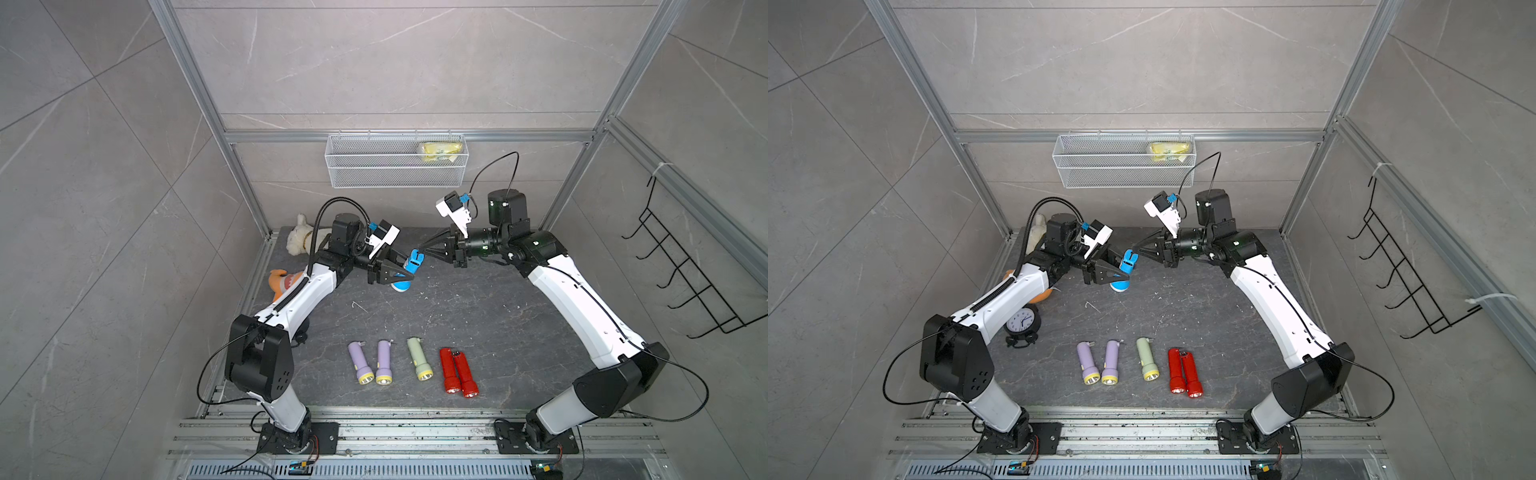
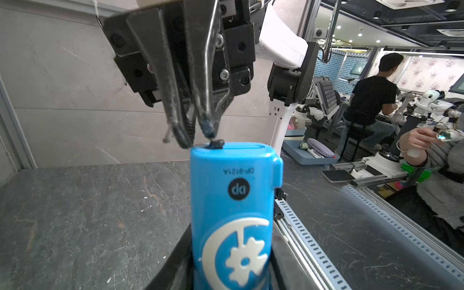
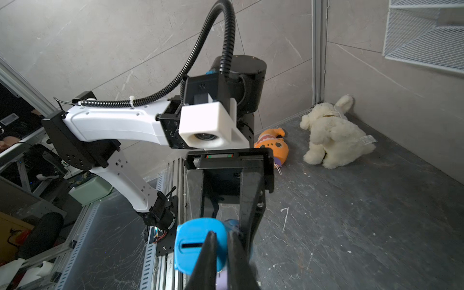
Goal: Close the plug at the bottom of the flashlight
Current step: Close the plug of the flashlight.
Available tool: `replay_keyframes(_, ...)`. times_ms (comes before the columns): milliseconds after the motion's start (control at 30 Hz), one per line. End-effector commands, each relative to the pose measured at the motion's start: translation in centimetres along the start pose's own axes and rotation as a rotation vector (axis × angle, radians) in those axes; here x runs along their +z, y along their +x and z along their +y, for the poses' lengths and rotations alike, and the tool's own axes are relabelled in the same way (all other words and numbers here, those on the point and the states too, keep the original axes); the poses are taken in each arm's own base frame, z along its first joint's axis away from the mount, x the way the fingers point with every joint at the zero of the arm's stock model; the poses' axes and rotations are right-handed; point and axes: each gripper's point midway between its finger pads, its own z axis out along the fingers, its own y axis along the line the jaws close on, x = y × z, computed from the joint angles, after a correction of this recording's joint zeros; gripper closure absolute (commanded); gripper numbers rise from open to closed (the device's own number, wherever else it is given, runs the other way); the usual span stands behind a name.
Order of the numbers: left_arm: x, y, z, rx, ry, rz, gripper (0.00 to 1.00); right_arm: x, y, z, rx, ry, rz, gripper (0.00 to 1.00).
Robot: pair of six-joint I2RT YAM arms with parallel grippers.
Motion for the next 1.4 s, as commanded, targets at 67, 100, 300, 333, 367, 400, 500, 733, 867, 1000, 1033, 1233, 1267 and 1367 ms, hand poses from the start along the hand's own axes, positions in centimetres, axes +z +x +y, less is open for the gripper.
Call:
replay_keyframes(67, 0.0, -2.4, -3.6, 0.104, 0.122, -0.023, 1.00, 0.7, 1.1, -0.1, 0.029, -0.016, 0.019, 1.00)
replay_keyframes(100, 0.0, -2.4, -3.6, 0.105, 0.122, -0.023, 1.00, 0.7, 1.1, -0.2, 0.027, -0.012, 0.017, 1.00)
replay_keyframes(300, -0.1, -2.3, -3.5, 0.104, 0.119, -0.024, 1.00, 0.7, 1.0, -0.4, 0.036, 0.000, 0.012, 0.65)
replay_keyframes(333, -0.1, -2.3, -3.6, 0.104, 0.120, -0.024, 1.00, 0.7, 0.9, -0.4, 0.038, -0.007, 0.011, 0.63)
replay_keyframes(367, -0.1, -2.3, -3.6, 0.105, 0.121, -0.024, 1.00, 0.7, 0.8, -0.2, 0.040, -0.013, 0.010, 0.62)
replay_keyframes(400, -0.1, -2.3, -3.6, 0.105, 0.118, -0.024, 1.00, 0.7, 0.8, -0.2, 0.042, -0.016, 0.009, 0.61)
replay_keyframes(500, -0.1, -2.2, -3.5, 0.104, 0.118, -0.024, 1.00, 0.7, 0.5, 0.1, 0.040, -0.027, 0.001, 0.60)
replay_keyframes(733, -0.2, -2.2, -3.5, 0.103, 0.117, -0.024, 1.00, 0.2, -0.2, 0.7, 0.020, -0.029, -0.014, 0.61)
replay_keyframes(867, -0.2, -2.2, -3.4, 0.104, 0.114, -0.024, 1.00, 0.1, -0.3, 1.3, 0.025, -0.052, -0.019, 0.60)
replay_keyframes(1000, -0.2, -2.2, -3.5, 0.103, 0.117, -0.025, 1.00, 0.2, -0.4, 1.7, 0.026, -0.063, -0.019, 0.59)
replay_keyframes(1033, -0.2, -2.2, -3.4, 0.103, 0.115, -0.024, 1.00, 0.1, -0.6, 1.8, 0.019, -0.061, -0.022, 0.59)
replay_keyframes(1233, -0.2, -2.3, -3.5, 0.105, 0.114, -0.024, 1.00, -0.7, -1.5, 2.4, -0.018, -0.031, -0.035, 0.59)
replay_keyframes(1267, -0.2, -2.2, -3.5, 0.105, 0.114, -0.024, 1.00, -0.7, -1.6, 2.5, -0.015, -0.037, -0.034, 0.59)
replay_keyframes(1367, -0.2, -2.2, -3.5, 0.104, 0.113, -0.024, 1.00, -0.4, -1.3, 2.6, 0.006, -0.060, -0.027, 0.59)
